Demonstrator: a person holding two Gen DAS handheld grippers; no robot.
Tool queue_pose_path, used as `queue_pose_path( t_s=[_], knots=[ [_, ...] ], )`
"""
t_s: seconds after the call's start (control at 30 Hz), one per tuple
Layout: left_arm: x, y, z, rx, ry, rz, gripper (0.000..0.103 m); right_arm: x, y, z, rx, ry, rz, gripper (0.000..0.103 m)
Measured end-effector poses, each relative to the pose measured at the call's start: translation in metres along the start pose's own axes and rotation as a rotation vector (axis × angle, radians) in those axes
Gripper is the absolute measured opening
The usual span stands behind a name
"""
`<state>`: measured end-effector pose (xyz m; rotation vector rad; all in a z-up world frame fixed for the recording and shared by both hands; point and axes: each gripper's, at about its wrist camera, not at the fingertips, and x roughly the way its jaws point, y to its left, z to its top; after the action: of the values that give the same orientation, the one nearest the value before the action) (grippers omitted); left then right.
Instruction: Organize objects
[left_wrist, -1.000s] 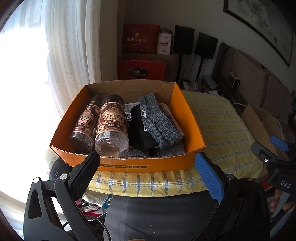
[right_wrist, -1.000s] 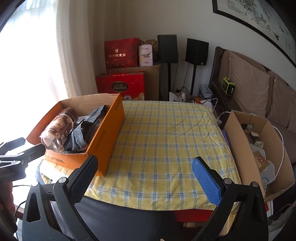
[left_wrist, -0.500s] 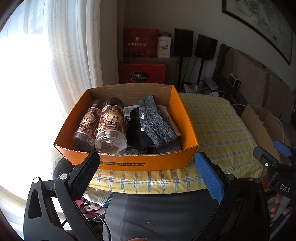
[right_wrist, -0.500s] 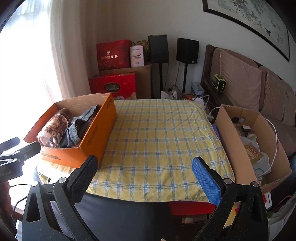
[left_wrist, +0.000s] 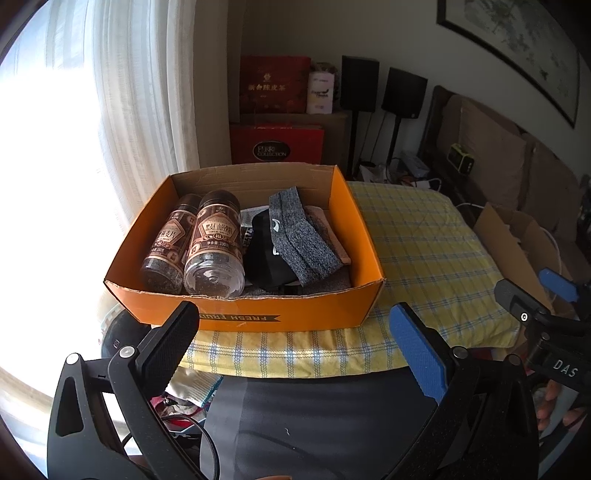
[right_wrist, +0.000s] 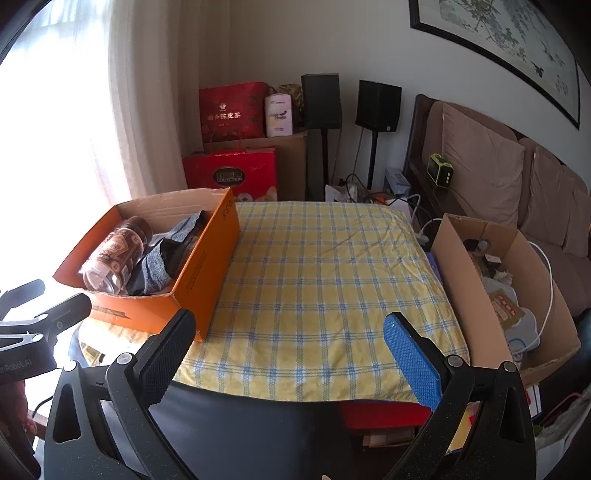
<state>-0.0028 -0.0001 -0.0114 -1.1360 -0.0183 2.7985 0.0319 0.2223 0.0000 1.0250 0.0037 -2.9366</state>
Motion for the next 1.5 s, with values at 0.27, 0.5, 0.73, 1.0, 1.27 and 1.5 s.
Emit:
queue_pose_path(
  t_s=[0.27,0.5,0.73,1.0,1.27,1.5],
  knots=[
    [-0.0022,-0.003,-0.0017,0.006,0.0,0.001,0.103,-0.0039,0.0004,0.0001,0.0,-0.008,-0.01,0.102],
    [-0.0029,-0.0013,-0.0012,-0.004,0.0,0.01,0.103,-0.0055,0.0026,-0.0006,-0.011,-0.014,-0.011,0.102],
    [-0.002,-0.0014,-0.0013,-0.004,0.001,0.007,0.103,-0.0051,0.0015,-0.0001,-0.007,-0.012,-0.012,0.102],
    [-0.0019,-0.0016,-0.0021,-0.002,0.002,0.008,0.103,-0.0039,0.0012,-0.0008,-0.005,-0.008,-0.01,0.102],
    [-0.0039,-0.0014,-0.0012,-0.004,-0.006,0.011,0.103,-0.0043,0.0046,-0.0013,-0.008,-0.013,-0.009,0.102],
    [-0.0031,-0.0013,-0.0011,-0.001,0.0,0.01,0.103,-0.0056,0.0038,-0.0019,-0.008,-0.016,-0.01,0.102]
  ],
)
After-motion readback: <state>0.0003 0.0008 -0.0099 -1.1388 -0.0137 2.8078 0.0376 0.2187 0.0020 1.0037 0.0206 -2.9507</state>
